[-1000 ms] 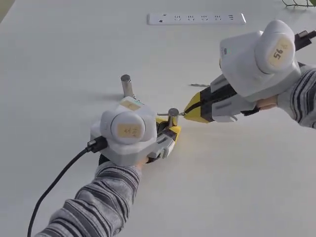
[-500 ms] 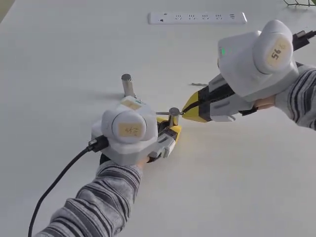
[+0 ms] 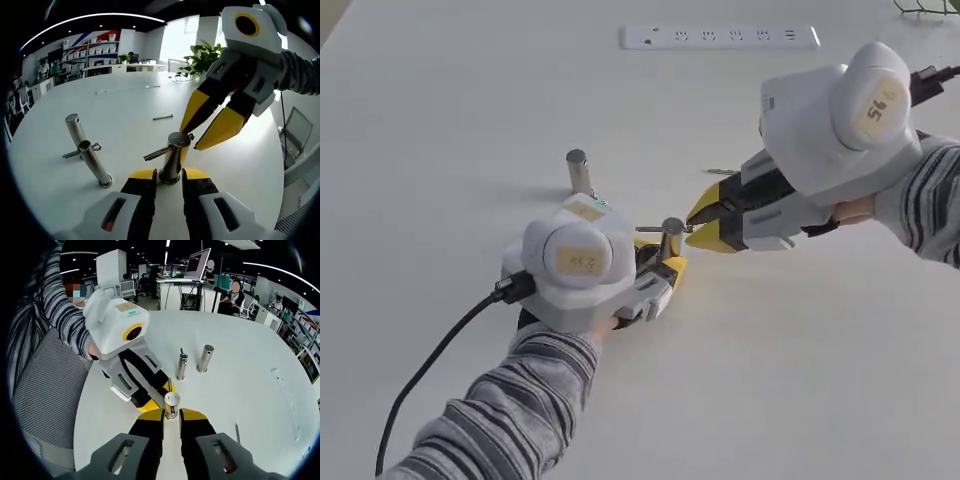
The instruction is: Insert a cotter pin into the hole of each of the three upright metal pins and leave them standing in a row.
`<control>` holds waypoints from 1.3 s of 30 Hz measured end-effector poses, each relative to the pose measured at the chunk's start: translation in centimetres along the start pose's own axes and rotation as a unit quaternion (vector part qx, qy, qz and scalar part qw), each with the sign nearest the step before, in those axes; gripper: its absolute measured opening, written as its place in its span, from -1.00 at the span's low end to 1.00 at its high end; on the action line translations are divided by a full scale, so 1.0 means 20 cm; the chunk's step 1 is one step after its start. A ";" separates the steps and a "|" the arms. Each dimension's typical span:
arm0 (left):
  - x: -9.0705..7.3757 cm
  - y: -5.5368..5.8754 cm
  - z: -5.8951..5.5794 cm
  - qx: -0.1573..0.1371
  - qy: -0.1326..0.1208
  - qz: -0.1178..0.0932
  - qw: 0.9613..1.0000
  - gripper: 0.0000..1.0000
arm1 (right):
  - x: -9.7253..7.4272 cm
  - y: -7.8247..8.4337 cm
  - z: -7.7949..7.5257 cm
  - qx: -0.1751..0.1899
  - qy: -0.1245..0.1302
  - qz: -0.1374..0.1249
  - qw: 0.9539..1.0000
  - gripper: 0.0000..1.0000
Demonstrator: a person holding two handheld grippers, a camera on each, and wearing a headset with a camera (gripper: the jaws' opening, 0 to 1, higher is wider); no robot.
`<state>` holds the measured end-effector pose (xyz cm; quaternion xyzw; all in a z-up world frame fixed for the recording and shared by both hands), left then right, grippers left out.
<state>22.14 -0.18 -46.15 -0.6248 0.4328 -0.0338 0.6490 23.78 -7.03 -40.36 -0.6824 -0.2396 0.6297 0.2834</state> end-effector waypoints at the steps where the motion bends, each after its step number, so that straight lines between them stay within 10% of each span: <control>1: 0.00 0.00 0.00 0.000 0.000 0.001 1.000 -0.63 | 0.00 0.00 0.00 0.002 0.001 -0.001 1.000 -0.86; 39: -0.33 -0.06 0.02 -0.015 0.010 -0.038 0.999 0.22 | 0.07 -0.03 -0.03 0.008 -0.002 0.001 1.000 -0.84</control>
Point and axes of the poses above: the centre of the closed fingertips' face, and the gripper's own axes: x roughly forward along the fingers, z roughly to its left, y roughly out of its underside, the point moved 5 cm from there along -x, roughly backward along the fingers
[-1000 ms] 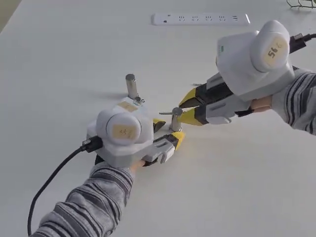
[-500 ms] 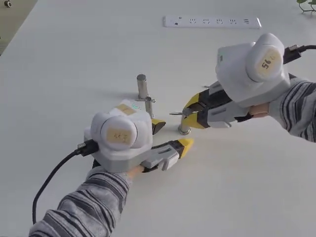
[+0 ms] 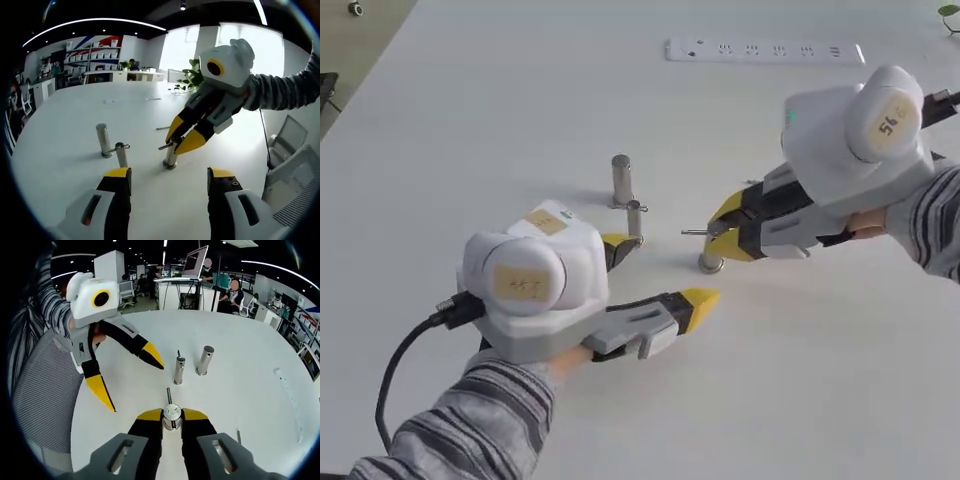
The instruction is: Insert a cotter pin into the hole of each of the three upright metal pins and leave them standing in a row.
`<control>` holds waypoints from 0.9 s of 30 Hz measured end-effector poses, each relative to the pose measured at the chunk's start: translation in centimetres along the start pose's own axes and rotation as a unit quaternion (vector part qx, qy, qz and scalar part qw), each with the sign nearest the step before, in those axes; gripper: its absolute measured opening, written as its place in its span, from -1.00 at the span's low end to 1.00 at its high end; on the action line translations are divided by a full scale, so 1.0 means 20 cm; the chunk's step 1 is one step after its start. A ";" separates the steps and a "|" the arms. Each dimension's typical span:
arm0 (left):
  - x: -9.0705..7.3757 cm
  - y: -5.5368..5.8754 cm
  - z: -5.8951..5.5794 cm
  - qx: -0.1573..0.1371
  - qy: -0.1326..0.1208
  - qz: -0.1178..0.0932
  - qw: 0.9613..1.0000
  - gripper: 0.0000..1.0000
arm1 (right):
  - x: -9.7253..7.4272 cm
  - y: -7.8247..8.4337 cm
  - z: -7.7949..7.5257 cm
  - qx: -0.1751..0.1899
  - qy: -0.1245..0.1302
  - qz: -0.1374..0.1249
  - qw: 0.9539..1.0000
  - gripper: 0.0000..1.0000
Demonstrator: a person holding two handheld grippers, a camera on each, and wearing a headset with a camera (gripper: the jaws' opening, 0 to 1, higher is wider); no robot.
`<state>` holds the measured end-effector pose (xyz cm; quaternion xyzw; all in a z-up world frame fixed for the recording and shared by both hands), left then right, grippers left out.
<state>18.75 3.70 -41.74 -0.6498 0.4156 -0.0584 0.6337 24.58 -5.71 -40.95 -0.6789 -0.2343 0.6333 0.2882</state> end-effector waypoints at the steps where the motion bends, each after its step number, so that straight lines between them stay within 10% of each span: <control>1: -0.01 0.00 0.01 0.002 -0.004 0.000 1.000 0.27 | 0.00 0.00 -0.01 0.000 0.001 0.000 1.000 -0.84; 27: -0.16 -0.02 0.12 0.024 -0.045 0.005 0.999 0.73 | 0.03 -0.01 -0.14 0.010 0.006 0.011 1.000 -0.84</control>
Point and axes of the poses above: the centre of the closed fingertips' face, and the gripper's own axes: x roughly forward along the fingers, z roughly to its left, y roughly out of its underside, the point moved 5 cm from there along -x, roughly backward along the fingers
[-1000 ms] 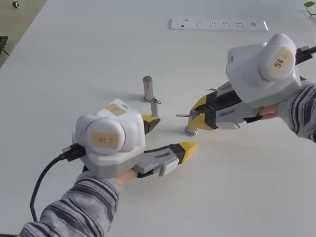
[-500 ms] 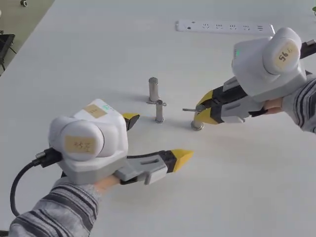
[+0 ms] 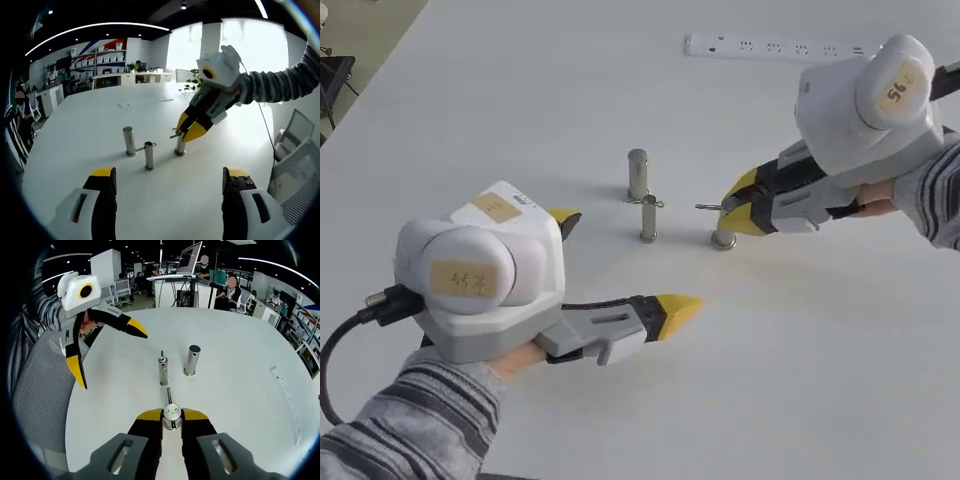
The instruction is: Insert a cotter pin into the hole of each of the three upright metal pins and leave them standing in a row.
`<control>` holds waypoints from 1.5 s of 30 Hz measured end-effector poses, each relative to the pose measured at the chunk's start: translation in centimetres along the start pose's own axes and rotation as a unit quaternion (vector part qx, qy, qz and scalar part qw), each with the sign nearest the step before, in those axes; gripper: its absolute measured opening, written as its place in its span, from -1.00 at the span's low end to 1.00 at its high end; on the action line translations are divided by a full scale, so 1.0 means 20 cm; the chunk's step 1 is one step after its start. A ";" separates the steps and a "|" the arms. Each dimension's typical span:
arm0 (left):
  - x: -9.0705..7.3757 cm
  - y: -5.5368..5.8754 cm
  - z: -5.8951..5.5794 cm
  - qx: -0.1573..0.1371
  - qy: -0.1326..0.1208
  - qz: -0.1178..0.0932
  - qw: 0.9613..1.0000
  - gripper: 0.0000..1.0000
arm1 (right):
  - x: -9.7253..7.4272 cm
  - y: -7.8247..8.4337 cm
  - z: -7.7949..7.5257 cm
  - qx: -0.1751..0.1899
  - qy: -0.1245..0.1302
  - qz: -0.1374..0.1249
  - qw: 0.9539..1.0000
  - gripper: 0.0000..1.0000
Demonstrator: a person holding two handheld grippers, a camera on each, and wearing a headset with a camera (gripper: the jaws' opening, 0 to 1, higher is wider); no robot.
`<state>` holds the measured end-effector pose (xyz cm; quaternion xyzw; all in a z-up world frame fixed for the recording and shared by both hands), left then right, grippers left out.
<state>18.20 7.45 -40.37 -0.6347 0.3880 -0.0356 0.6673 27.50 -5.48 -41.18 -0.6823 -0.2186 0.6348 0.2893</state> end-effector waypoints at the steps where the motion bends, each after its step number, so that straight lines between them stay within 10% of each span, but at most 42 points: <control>1: 0.00 0.00 0.00 0.001 0.000 0.000 1.000 0.73 | 0.00 0.00 -0.01 0.001 -0.001 -0.001 1.000 -0.84; 33: 0.00 0.03 -0.04 -0.013 0.018 0.013 1.000 0.97 | 0.02 0.06 0.01 0.015 -0.025 -0.011 0.999 -0.71; 45: -0.01 0.01 -0.03 -0.013 0.012 0.003 1.000 0.97 | -0.04 -0.12 0.01 0.080 -0.012 -0.095 0.992 -0.49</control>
Point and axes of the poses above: the centre of the closed fingertips' face, and the gripper's own axes: x roughly forward along the fingers, z roughly to its left, y roughly out of its underside, the point moved 5 cm from there along -x, roughly backward along the fingers
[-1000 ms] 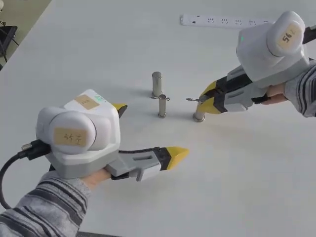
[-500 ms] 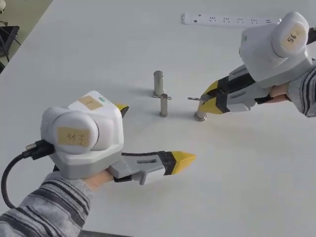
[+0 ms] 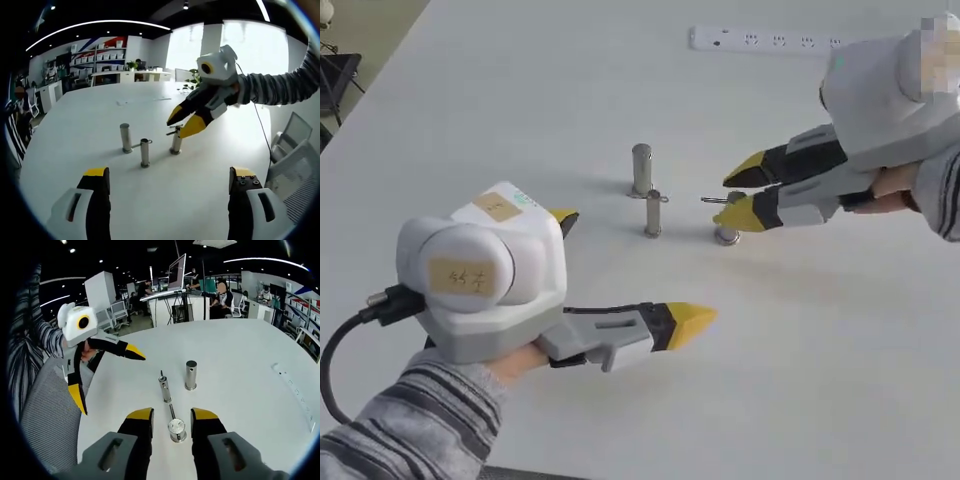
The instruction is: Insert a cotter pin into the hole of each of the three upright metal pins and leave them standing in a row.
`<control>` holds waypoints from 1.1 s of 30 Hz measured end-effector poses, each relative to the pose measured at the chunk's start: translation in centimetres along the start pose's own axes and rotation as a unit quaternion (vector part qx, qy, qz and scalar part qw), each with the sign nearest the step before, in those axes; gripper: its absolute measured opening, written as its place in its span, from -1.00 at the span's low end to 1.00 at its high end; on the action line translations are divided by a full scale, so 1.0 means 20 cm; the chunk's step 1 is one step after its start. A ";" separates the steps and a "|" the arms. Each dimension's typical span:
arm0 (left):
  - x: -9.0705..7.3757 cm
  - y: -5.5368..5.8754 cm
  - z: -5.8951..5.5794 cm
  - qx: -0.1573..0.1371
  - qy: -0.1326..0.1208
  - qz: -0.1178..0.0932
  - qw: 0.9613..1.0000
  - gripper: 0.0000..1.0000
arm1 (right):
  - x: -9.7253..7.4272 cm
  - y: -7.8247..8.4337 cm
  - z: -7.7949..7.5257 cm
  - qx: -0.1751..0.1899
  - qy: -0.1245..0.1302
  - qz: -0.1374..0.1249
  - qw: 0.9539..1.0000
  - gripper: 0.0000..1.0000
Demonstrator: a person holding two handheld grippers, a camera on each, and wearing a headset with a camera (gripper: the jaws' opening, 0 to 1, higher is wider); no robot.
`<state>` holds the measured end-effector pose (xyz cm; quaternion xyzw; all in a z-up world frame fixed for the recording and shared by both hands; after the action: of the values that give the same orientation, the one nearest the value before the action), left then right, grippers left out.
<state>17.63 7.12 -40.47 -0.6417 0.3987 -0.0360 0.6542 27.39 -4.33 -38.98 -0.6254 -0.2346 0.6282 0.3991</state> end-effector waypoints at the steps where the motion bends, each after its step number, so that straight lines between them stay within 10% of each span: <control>1: 0.00 0.00 0.00 0.000 0.000 -0.001 1.000 0.97 | 0.00 -0.02 -0.01 -0.001 0.003 -0.010 1.000 -0.49; 10: -0.02 -0.02 0.02 -0.005 -0.005 -0.016 1.000 0.97 | 0.10 -0.17 -0.03 0.006 0.050 -0.052 0.997 -0.47; 33: -0.04 0.00 0.03 -0.006 -0.011 -0.018 1.000 0.97 | 0.38 -0.14 -0.15 0.092 0.102 -0.021 0.990 -0.48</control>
<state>17.51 8.02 -40.20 -0.6526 0.3807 -0.0385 0.6540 31.66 2.72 -41.56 -0.6422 -0.1470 0.5712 0.4896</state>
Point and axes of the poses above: the centre of the closed fingertips' face, and the gripper's own axes: x roughly forward along the fingers, z roughly to its left, y roughly out of its underside, the point moved 5 cm from there along -x, roughly backward along the fingers
